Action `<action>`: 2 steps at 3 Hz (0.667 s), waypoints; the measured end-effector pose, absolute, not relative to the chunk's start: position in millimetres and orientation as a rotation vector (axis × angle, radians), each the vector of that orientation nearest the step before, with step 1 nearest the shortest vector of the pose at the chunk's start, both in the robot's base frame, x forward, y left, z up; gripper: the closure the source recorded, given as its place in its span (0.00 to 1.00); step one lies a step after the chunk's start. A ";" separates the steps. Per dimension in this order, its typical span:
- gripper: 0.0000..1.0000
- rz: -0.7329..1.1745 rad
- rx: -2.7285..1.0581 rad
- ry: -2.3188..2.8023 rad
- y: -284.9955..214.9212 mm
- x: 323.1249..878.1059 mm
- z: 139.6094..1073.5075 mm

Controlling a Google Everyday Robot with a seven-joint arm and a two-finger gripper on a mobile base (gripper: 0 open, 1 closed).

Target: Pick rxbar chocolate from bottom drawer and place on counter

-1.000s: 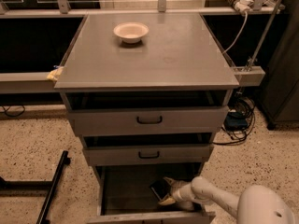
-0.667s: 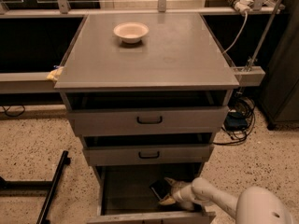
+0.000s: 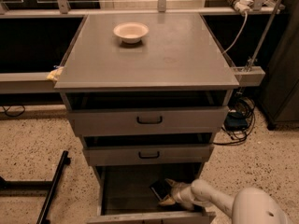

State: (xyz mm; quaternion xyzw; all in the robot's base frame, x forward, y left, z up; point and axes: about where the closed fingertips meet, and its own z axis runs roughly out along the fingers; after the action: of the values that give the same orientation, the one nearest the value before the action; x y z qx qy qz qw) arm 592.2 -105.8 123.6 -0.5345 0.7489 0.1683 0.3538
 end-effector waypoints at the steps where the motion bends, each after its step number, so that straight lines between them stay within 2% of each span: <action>1: 0.28 0.470 -1.365 1.962 -95.2 587.8 111.8; 2: 0.29 0.470 -1.365 1.962 -95.2 587.8 111.8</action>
Offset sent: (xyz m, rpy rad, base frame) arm -0.0041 0.0113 -0.0169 0.0159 0.0457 -0.0161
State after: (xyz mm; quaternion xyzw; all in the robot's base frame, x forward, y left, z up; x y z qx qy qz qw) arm 587.8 -95.2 111.8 -0.5258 0.7558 0.1812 0.3456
